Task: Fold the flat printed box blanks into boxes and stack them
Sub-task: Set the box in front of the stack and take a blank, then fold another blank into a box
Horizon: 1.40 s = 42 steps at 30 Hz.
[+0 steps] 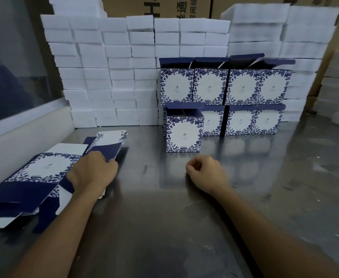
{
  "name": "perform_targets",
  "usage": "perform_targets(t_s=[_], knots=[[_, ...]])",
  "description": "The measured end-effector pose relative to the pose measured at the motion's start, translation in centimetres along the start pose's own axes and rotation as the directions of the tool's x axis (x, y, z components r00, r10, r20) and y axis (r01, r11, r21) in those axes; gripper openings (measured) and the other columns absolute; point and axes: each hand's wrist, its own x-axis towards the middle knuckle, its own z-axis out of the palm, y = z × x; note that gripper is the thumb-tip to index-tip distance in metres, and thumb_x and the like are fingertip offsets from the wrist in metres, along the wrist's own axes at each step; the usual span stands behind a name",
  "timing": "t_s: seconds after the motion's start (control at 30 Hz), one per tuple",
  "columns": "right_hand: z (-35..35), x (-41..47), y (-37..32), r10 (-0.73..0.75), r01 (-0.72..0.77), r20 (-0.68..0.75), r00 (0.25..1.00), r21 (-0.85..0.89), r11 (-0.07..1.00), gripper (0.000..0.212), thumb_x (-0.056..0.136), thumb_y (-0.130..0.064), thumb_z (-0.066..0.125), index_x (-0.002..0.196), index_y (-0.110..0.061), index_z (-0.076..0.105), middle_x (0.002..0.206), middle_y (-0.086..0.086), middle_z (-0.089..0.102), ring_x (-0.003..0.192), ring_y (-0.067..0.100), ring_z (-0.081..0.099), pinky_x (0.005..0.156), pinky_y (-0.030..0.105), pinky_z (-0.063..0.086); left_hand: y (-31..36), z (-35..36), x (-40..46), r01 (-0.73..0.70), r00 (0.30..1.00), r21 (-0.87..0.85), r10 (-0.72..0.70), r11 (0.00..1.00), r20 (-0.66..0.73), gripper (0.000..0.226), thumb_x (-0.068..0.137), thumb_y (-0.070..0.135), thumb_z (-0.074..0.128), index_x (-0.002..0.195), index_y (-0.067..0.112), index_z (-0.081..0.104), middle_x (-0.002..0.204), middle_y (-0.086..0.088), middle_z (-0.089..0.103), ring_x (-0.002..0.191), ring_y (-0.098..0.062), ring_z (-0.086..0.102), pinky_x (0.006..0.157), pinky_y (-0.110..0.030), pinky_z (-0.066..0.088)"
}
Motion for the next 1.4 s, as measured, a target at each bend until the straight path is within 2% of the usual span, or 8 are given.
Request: perform_targets(t_s=[0.3,0.5,0.6,0.77,0.93,1.07,1.2,1.4], knots=[[-0.1,-0.1,0.3,-0.011,0.011,-0.002,1.000,0.108,0.994,0.018,0.085,-0.026,0.065,0.068,-0.033,0.065,0.072,-0.015,0.071,0.080,0.013,0.068,0.081,0.037,0.057,-0.1,-0.5,0.0,-0.035,0.999,0.012,0.035,0.999,-0.019,0.030,0.087,0.042,0.059,0.071,0.017,0.065,0.061,0.003,0.047,0.070,-0.028,0.044,0.070,-0.035,0.032],[-0.2,-0.4,-0.1,-0.011,0.011,-0.001,1.000,0.182,0.983,0.017,0.088,-0.026,0.067,0.072,-0.031,0.065,0.074,-0.010,0.070,0.082,0.017,0.067,0.081,0.039,0.057,-0.7,-1.0,0.3,-0.083,0.993,-0.072,0.076,0.994,-0.091,0.028,0.092,0.036,0.060,0.071,0.019,0.068,0.072,-0.009,0.062,0.076,-0.038,0.055,0.068,-0.038,0.040],[-0.2,-0.8,-0.3,-0.029,0.027,0.009,1.000,0.186,0.982,0.012,0.088,-0.025,0.068,0.077,-0.028,0.068,0.078,-0.006,0.072,0.083,0.019,0.068,0.082,0.039,0.056,-0.8,-0.9,-0.1,-0.165,0.985,0.034,0.166,0.986,-0.049,0.022,0.093,0.032,0.063,0.091,0.013,0.072,0.093,-0.016,0.069,0.096,-0.044,0.060,0.074,-0.041,0.043],[-0.4,-0.8,-0.4,-0.034,0.033,0.001,0.999,0.212,0.977,0.008,0.089,-0.023,0.066,0.095,-0.025,0.071,0.073,-0.009,0.067,0.078,0.017,0.065,0.080,0.038,0.055,0.1,-1.0,-0.7,-0.318,0.944,0.215,0.329,0.923,-0.015,0.022,0.093,0.005,0.052,0.114,0.008,0.054,0.107,-0.023,0.061,0.094,-0.047,0.058,0.067,-0.044,0.037],[-0.3,-0.8,-0.3,-0.039,0.040,-0.007,0.999,0.220,0.975,0.008,0.089,-0.022,0.067,0.083,-0.025,0.070,0.069,-0.012,0.064,0.071,0.011,0.062,0.074,0.031,0.053,0.4,-0.9,-0.7,-0.350,0.936,0.338,0.343,0.874,0.083,0.013,0.088,0.000,0.053,0.090,0.006,0.064,0.096,-0.012,0.052,0.089,-0.039,0.058,0.064,-0.039,0.036],[-0.1,-0.7,-0.3,-0.036,0.037,-0.008,0.999,0.208,0.978,0.009,0.089,-0.022,0.068,0.081,-0.025,0.071,0.070,-0.012,0.065,0.072,0.011,0.063,0.075,0.031,0.053,0.6,-0.9,-0.8,-0.240,0.968,0.232,0.251,0.942,-0.015,0.015,0.086,0.018,0.058,0.086,0.008,0.069,0.087,-0.014,0.062,0.082,-0.037,0.056,0.064,-0.034,0.033],[-0.1,-0.6,-0.5,-0.042,0.044,-0.011,0.999,0.211,0.976,0.012,0.090,-0.023,0.068,0.079,-0.027,0.069,0.068,-0.012,0.064,0.070,0.010,0.062,0.074,0.032,0.055,0.4,-1.1,-1.3,-0.204,0.965,0.268,0.240,0.941,-0.107,0.024,0.081,-0.001,0.062,0.099,0.011,0.074,0.097,-0.018,0.064,0.089,-0.043,0.060,0.064,-0.037,0.031],[-0.5,-1.1,-1.5,-0.032,0.024,0.018,0.999,0.324,0.946,0.009,0.091,-0.021,0.066,0.084,-0.022,0.072,0.076,-0.001,0.070,0.075,0.021,0.069,0.078,0.040,0.058,1.2,-2.0,-2.4,-0.373,0.862,0.179,0.411,0.911,-0.297,0.028,0.079,-0.011,0.067,0.104,0.001,0.073,0.093,-0.019,0.054,0.086,-0.040,0.050,0.057,-0.038,0.031]])
